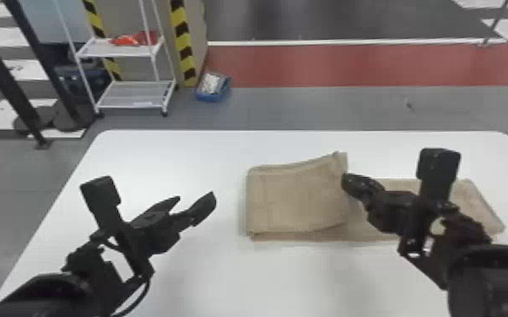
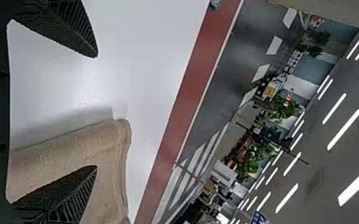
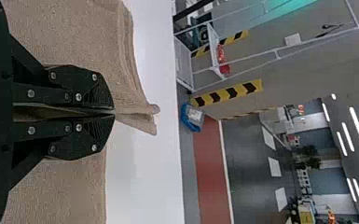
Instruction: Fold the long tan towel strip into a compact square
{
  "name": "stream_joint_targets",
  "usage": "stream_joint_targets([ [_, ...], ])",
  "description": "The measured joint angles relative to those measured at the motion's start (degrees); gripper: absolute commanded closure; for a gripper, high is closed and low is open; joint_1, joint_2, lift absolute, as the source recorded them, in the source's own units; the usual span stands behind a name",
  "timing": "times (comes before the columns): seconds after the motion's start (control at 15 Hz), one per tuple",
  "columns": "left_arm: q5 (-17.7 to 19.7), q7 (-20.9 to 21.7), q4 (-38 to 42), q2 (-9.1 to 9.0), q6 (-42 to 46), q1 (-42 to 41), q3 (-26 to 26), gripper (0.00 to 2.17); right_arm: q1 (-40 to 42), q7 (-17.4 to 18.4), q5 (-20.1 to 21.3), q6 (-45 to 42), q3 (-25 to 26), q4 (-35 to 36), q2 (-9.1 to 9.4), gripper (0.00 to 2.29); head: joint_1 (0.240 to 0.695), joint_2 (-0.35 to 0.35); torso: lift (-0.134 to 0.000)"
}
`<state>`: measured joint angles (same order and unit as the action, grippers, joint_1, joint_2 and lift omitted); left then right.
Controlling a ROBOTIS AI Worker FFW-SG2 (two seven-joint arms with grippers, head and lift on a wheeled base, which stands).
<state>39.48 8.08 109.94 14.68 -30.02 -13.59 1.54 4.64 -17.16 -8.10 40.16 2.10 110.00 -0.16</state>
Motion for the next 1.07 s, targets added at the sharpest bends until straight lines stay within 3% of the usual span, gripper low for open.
stream_joint_targets([
  [0.2,-0.06,0.0,-0.43,0.0,0.0,0.16,0.16,0.03,2.75,-0.27,-5.03,-0.48,6.91,4.87,-1.06,1.03,0.695,-0.021,-0.124],
  [0.4,-0.21,-0.03,-0.71,0.0,0.0,0.52,0.06,0.03,4.54,-0.79,-8.78,-0.37,13.51,4.36,-3.31,1.03,0.695,-0.089,-0.124],
  [0.67,-0.59,-0.53,-1.21,-0.11,0.0,1.32,-1.37,0.03,2.84,-1.32,-7.51,-1.17,12.86,-1.7,-3.96,1.03,0.695,-0.109,-0.124],
  [0.87,-0.84,-0.77,-1.3,-0.13,0.0,1.3,-1.66,0.03,3.4,-1.83,-8.36,0.46,13.65,1.32,-4.29,1.03,0.695,-0.112,-0.124],
  [1.07,-1.13,-1.03,-1.15,-0.09,-0.11,1.19,-1.87,0.03,4.98,-2.29,-12.96,2.75,19.28,4.89,-6.31,1.03,0.695,-0.159,-0.124],
])
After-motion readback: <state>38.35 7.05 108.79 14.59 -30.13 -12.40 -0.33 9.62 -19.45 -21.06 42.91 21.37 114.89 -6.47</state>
